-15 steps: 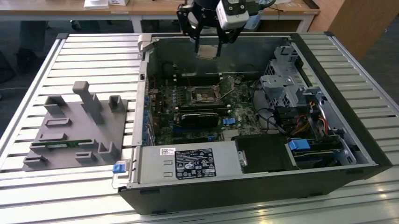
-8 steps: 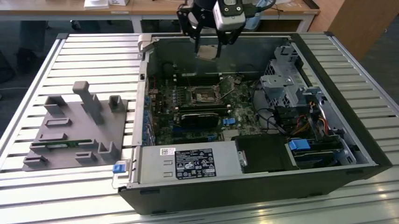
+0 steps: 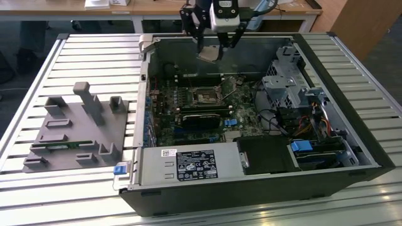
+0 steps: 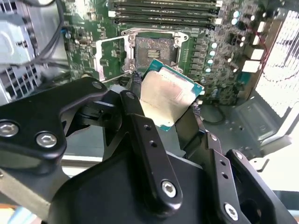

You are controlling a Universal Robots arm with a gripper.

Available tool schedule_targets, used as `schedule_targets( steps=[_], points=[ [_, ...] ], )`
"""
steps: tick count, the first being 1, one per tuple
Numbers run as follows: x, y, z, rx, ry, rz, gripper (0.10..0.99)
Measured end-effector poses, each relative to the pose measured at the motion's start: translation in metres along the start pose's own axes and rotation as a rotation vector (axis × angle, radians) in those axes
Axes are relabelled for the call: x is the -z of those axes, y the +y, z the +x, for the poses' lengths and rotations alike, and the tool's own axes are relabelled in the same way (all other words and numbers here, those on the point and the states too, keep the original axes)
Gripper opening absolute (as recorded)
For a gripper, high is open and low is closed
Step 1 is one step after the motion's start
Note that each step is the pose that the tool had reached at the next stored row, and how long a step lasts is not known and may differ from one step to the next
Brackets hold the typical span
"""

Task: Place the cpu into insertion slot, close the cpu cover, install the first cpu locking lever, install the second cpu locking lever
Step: 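Place the cpu into insertion slot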

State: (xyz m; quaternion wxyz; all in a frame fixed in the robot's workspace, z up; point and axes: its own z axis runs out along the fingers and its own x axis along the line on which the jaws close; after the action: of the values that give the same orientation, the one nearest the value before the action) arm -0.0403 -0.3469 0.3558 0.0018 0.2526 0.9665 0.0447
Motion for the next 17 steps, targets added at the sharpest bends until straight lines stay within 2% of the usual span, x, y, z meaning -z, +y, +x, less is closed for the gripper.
schedule_targets(
  steps=[13, 17],
  points=[
    [-0.0045, -0.0004, -0.0001, -0.234, -0.0206, -0.005, 0.541],
    [-0.0063, -0.0003, 0.0007, -0.28, -0.0246, -0.006, 0.541]
  ],
)
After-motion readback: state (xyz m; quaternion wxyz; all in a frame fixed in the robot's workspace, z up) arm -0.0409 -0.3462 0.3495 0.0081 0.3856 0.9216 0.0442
